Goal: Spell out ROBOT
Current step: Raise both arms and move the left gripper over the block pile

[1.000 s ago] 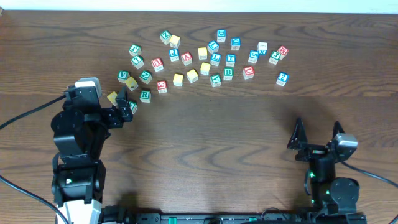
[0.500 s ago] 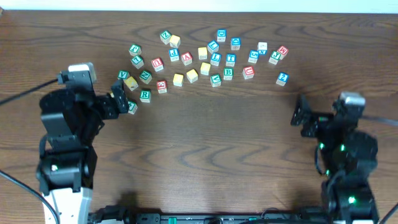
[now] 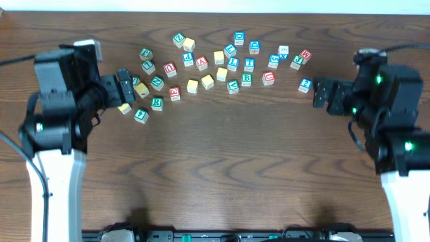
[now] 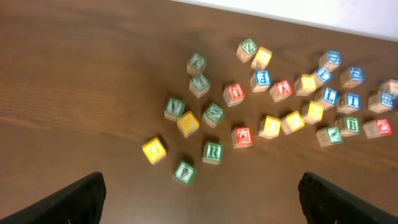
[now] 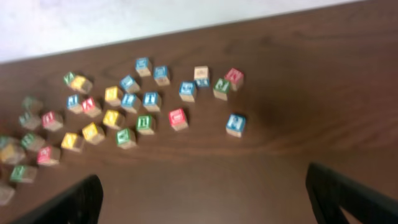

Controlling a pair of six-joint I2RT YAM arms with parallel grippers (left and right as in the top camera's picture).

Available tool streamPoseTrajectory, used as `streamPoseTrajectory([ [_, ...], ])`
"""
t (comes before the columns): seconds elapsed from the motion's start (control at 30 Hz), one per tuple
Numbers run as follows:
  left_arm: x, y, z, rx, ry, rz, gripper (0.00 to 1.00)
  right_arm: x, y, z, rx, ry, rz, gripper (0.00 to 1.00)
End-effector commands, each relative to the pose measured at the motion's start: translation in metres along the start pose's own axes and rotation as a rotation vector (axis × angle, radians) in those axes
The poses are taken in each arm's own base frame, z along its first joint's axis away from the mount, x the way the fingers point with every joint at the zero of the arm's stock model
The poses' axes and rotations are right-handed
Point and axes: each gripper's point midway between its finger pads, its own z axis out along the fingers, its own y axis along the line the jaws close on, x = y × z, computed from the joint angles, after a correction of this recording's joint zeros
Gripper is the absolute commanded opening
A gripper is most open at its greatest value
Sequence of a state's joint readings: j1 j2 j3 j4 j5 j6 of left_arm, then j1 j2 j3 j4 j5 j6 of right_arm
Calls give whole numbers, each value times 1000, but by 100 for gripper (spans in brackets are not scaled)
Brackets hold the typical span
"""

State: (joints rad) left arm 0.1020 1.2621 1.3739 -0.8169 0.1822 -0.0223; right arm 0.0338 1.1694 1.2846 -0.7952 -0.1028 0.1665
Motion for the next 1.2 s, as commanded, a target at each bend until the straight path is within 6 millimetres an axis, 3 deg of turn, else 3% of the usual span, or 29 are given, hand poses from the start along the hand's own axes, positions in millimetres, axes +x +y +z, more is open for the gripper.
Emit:
streamPoseTrajectory([
  [0.0, -13, -1, 2, 3, 38, -4, 98, -13, 7, 5, -32, 43, -19, 99],
  [0.27, -13, 0, 8, -9, 221, 5, 98, -12, 8, 28, -31, 215, -27, 99],
  [0.53, -14, 0, 10, -10, 232, 3, 98, -8, 4, 53, -18, 269, -20, 99],
  [1.1, -19, -1, 14, -9, 212, -37, 100, -7, 5, 53, -24, 274, -18, 99],
  [1.17, -18, -1, 15, -14, 217, -68, 96, -7, 5, 53, -24, 274, -18, 99],
])
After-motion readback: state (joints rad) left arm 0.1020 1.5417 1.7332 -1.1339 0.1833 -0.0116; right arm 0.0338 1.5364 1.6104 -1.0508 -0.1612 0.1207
